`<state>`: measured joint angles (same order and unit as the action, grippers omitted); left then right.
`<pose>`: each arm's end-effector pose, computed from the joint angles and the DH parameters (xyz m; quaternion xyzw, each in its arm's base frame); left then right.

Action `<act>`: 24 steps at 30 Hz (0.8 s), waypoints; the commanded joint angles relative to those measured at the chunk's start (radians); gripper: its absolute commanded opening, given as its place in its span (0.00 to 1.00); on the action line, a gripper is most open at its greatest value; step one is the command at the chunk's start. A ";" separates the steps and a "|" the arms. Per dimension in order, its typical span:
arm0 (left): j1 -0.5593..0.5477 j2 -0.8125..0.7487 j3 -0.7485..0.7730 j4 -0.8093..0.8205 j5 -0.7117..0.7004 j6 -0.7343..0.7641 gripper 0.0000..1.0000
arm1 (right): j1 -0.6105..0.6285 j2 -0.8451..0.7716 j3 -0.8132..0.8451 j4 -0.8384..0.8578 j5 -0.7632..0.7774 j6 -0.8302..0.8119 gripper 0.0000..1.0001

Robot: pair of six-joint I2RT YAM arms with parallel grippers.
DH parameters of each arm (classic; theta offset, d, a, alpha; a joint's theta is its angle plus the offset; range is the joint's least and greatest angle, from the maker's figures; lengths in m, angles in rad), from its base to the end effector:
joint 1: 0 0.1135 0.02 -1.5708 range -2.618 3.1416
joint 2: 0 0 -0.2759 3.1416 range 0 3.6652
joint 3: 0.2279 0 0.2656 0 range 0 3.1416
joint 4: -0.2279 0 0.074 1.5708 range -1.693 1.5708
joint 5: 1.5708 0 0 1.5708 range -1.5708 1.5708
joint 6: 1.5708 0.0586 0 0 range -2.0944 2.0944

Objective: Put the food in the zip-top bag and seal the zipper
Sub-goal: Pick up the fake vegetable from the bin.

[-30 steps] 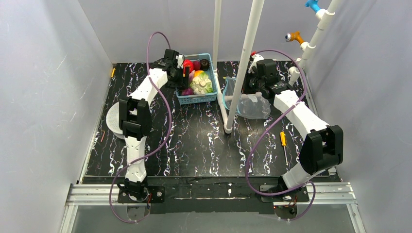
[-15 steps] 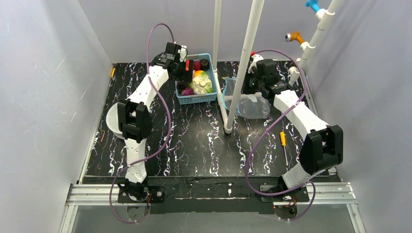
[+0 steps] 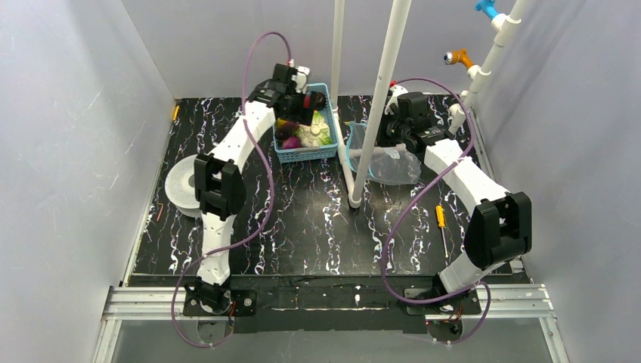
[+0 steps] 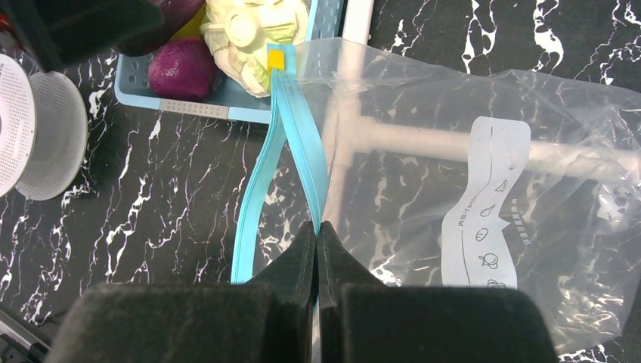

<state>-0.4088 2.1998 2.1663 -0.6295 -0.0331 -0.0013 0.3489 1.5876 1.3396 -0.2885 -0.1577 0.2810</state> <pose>0.5031 -0.2158 0.3063 0.1747 0.8815 -0.0747 0.4323 0.3761 0.1466 0.3166 -0.0683 0.8647 0.2178 0.4474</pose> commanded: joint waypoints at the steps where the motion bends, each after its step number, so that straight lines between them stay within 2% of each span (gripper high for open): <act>1: -0.059 0.024 0.030 0.004 -0.160 0.128 0.87 | -0.002 -0.001 0.047 0.026 -0.011 -0.009 0.01; 7: -0.059 0.050 0.034 0.004 -0.242 0.222 0.87 | -0.003 0.003 0.048 0.028 -0.024 -0.008 0.01; 16: -0.057 0.105 0.031 0.014 -0.362 0.246 0.71 | -0.004 0.007 0.048 0.028 -0.025 -0.008 0.01; 24: -0.041 0.140 0.047 -0.005 -0.326 0.224 0.67 | -0.004 0.012 0.049 0.027 -0.028 -0.010 0.01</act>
<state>-0.4592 2.3423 2.1792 -0.6154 -0.3633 0.2281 0.3481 1.5931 1.3399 -0.2882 -0.1677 0.2808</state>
